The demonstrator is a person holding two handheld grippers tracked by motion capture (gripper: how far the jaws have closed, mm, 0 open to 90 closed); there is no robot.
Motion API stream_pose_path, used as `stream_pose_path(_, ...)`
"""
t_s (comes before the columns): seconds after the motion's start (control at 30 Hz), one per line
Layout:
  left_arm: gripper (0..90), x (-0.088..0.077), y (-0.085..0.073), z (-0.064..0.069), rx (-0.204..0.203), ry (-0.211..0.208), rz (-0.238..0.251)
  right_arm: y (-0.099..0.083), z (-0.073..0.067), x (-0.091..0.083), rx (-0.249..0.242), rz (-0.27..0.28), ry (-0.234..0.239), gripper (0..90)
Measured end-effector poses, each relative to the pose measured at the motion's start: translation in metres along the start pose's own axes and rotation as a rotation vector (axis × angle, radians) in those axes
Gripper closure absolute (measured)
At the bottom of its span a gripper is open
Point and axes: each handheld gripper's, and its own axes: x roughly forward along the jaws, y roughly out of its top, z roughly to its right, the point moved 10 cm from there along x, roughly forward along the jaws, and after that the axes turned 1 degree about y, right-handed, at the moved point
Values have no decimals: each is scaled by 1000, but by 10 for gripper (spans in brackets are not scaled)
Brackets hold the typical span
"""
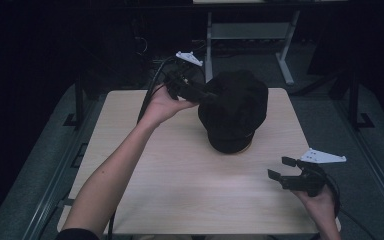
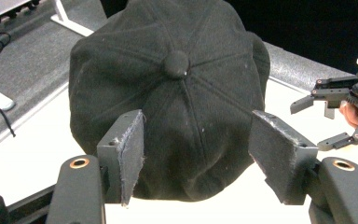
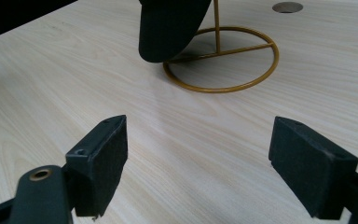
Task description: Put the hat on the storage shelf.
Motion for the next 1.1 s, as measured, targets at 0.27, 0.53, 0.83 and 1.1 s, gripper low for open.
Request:
stream_pose_path(0.27, 350, -13, -16, 0, -13, 8, 12, -1, -3, 3, -12, -12, -3, 187)
stream_pose_path(0.53, 345, -26, -34, 4, -33, 4, 33, -2, -6, 4, -26, -17, -5, 184)
stream_pose_path(0.83, 333, -38, -56, 4, -40, 14, 39, -2, -7, 5, -28, -20, -15, 184)
stream_pose_path(1.1, 327, -47, -70, 4, -43, 17, 42, -3, -8, 5, -31, -17, -21, 184)
